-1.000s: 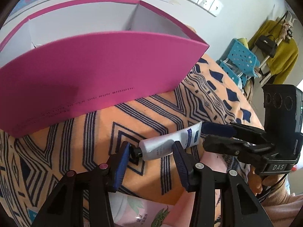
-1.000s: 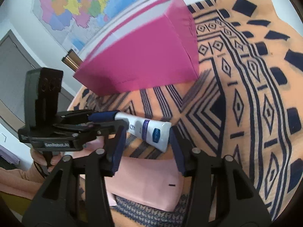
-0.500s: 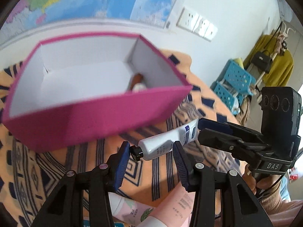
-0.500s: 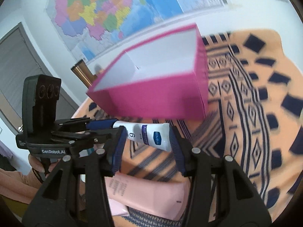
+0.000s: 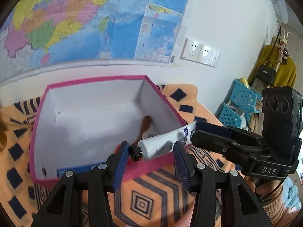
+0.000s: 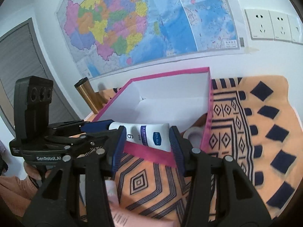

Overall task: Organize rigid objects
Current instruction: 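Carry the white tube into the pink box and open the right gripper, then move the right gripper to the large pink cosmetic tube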

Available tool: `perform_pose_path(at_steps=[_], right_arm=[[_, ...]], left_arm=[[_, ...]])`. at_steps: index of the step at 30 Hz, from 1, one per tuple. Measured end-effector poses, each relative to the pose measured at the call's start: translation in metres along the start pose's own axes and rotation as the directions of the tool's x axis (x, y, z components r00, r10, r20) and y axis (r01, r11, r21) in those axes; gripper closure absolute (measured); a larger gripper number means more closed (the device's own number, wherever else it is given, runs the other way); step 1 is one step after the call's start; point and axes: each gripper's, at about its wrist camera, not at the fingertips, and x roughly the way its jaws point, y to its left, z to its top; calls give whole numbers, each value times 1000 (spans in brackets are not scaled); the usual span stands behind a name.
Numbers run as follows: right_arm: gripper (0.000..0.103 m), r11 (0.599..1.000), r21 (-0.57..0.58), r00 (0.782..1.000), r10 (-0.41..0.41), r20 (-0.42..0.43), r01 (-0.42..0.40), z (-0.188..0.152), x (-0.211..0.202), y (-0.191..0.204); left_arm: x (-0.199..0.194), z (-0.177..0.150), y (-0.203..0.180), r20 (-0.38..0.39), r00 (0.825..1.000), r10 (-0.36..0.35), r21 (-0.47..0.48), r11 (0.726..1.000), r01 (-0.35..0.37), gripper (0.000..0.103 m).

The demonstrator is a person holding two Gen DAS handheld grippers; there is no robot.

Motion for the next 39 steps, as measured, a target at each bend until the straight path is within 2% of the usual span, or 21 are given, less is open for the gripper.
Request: perform_pose_path(at_steps=[6,12,23,27,33,39], right_arm=[[53,1000,17,999,-26,-34,26,8,21,-13],[53,998,45,997,-33,-75,37,5,36,-26],[53,996,39,992,-79,-96,83,3,42,-28],[53,995,24,994,-91,-67,92,2,30,-22],[52,1000,21,999,1,-38,-1,-12,-5,-14],[50,998,36,992,58,-116,-54,-51,-19,-12]], left_arm=[[23,11,8,-35,999,13,-8,1000,-14,55],[48,6,21,-97,995,1,-48,999,-6,55],[63,4,25,-142,990,-11,-69,998,1,55],[45,0,27,-99,995,-2,-65,998,-4,52],[-10,-20,26,-1,998,-56,-24,998,56,39],[-35,-65,16,-21,997,-78,31,996,79,38]])
